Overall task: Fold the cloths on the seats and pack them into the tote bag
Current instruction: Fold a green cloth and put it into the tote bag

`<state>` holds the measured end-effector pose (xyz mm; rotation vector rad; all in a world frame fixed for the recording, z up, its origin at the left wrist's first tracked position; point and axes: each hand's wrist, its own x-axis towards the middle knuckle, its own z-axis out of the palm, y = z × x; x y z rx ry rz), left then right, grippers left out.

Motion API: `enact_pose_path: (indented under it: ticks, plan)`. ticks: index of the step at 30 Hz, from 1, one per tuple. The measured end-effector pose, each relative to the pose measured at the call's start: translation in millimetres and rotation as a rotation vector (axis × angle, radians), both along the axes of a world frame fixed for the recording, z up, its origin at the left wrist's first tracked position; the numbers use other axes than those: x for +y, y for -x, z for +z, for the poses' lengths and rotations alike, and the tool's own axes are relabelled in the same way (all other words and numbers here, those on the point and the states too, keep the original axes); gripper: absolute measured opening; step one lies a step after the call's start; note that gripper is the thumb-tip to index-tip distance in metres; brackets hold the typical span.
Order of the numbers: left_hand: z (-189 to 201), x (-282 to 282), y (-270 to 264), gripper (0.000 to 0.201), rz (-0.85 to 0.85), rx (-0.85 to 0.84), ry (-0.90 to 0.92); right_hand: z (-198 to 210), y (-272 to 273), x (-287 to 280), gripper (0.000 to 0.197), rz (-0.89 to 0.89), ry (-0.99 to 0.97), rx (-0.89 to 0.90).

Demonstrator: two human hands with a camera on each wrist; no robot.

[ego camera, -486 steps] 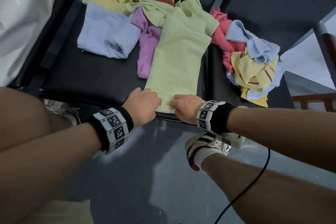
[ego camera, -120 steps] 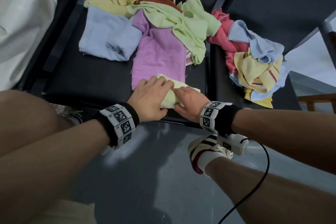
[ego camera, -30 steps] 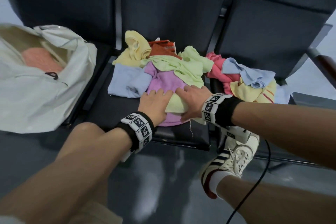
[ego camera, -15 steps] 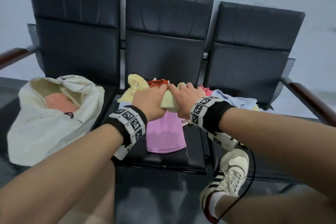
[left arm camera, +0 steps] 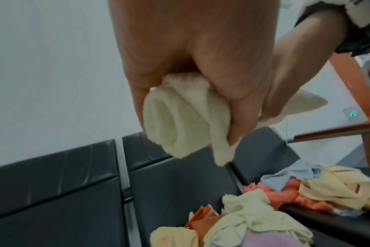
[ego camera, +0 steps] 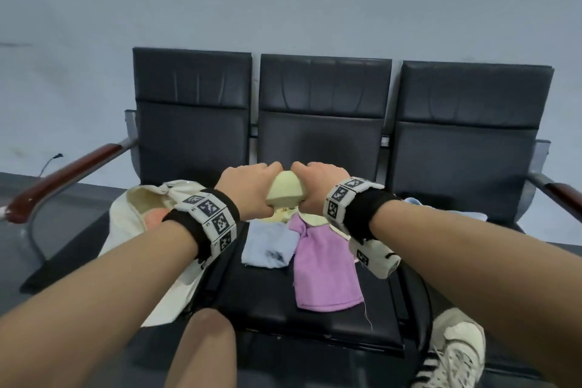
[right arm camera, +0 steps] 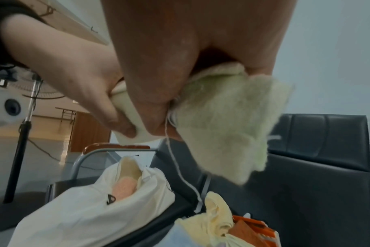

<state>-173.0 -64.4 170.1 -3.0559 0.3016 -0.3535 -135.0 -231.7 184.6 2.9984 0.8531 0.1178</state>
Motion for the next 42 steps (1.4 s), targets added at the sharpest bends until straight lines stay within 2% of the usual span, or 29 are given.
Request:
enact_pose_path:
  ticks: [4, 9, 16, 20, 24, 27, 32, 37, 39, 42]
  plan:
    - [9, 37, 1, 0.061, 0.025, -0.01, 0.009, 14, -10, 35, 0.042, 0.053, -0.003, 0.037]
    - [4, 90, -1, 0.05, 0.053, -0.075, 0.117, 14, -27, 76, 0.053, 0.074, -0.076, 0.086]
    - [-36, 164, -9, 0.054, 0.089, -0.173, 0.231, -26, -47, 150, 0.047, 0.134, -0.169, 0.234]
    - [-58, 204, -18, 0.064, 0.223, -0.243, 0.281, -49, -61, 192, 0.046, 0.124, -0.244, 0.294]
    - [-78, 235, -29, 0.043, 0.31, -0.339, 0.361, -74, -80, 229, 0.06, 0.093, -0.359, 0.382]
    - [-99, 252, -46, 0.031, 0.392, -0.204, 0.531, -99, -91, 255, 0.065, 0.053, -0.427, 0.456]
    - [-142, 273, -68, 0.034, 0.533, 0.006, 0.777, -150, -111, 295, 0.073, 0.016, -0.353, 0.534]
    - [-194, 292, -86, 0.053, 0.54, 0.138, 0.846, -188, -136, 325, 0.052, -0.007, -0.322, 0.586]
    - [-217, 302, -92, 0.062, 0.547, 0.201, 0.823, -202, -141, 339, 0.041, 0.005, -0.299, 0.615]
    - [-245, 312, -95, 0.074, 0.562, 0.348, 0.727, -225, -144, 357, 0.036, 0.029, -0.351, 0.65]
